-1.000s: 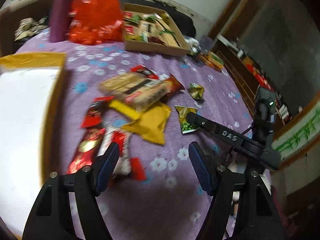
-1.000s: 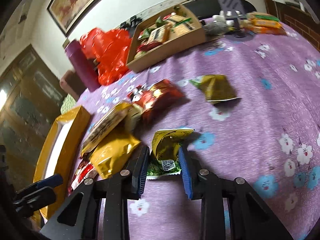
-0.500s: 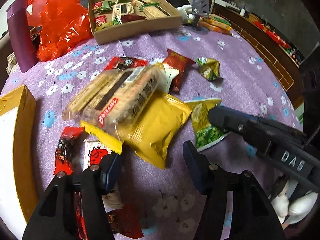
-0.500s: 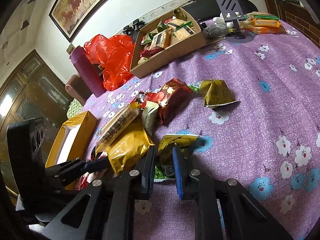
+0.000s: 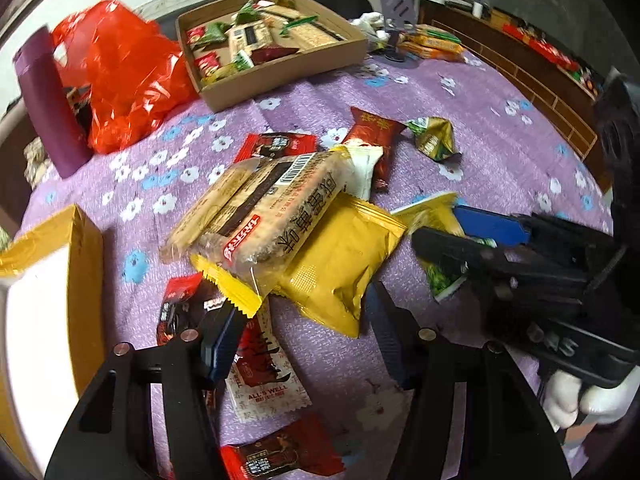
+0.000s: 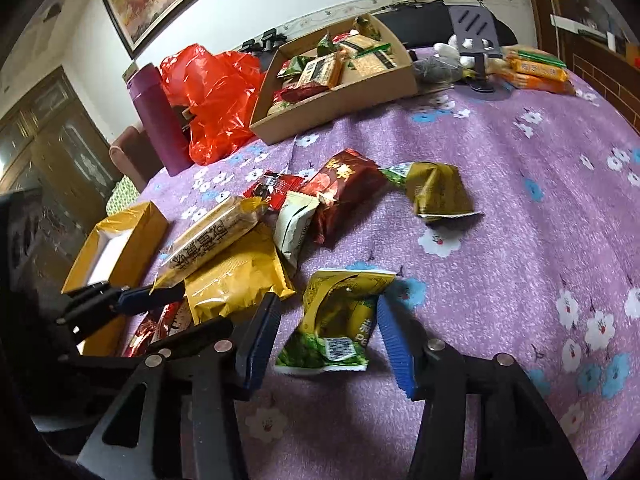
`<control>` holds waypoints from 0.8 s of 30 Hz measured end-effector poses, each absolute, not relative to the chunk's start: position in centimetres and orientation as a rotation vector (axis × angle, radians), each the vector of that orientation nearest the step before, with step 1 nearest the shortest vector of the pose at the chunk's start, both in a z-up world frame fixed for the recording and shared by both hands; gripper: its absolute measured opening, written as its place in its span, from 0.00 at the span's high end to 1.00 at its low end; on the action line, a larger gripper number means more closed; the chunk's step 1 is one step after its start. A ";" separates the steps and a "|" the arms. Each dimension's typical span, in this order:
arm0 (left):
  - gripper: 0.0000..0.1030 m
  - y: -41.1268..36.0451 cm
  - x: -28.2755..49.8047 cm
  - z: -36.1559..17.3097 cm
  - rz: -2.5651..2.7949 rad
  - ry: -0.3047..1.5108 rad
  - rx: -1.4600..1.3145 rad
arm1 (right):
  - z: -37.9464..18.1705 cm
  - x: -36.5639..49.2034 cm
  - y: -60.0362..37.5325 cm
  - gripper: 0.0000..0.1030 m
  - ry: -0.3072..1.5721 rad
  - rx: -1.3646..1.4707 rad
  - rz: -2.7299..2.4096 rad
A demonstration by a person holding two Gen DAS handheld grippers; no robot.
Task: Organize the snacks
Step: 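Grasp the yellow pouch with left tool while right tool grasps the green pea pouch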
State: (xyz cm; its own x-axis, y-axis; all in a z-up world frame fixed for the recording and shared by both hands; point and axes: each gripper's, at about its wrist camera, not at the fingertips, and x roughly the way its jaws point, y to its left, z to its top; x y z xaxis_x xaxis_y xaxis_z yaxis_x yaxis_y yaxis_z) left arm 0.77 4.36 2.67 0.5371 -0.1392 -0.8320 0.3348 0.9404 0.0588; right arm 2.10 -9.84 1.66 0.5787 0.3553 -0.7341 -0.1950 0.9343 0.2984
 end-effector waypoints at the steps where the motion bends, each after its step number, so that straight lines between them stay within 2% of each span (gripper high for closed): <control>1: 0.43 4.3 0.9 2.8 -0.293 0.963 0.226 | 1.6 2.1 -9.6 0.68 0.906 0.164 0.314; 8: 0.43 4.3 0.6 4.1 -0.391 0.950 0.189 | 1.9 2.0 -12.6 0.69 0.912 0.241 0.233; 11: 0.42 3.2 1.0 3.7 -0.377 0.958 0.268 | 2.0 2.2 -14.4 0.69 0.904 0.323 0.222; 19: 0.28 0.9 3.5 2.7 -0.327 0.922 0.404 | 2.5 2.0 -14.7 0.68 0.891 0.354 0.256; 24: 0.15 -0.5 4.8 1.7 -0.299 0.890 0.488 | 2.2 2.4 -15.1 0.68 0.906 0.395 0.258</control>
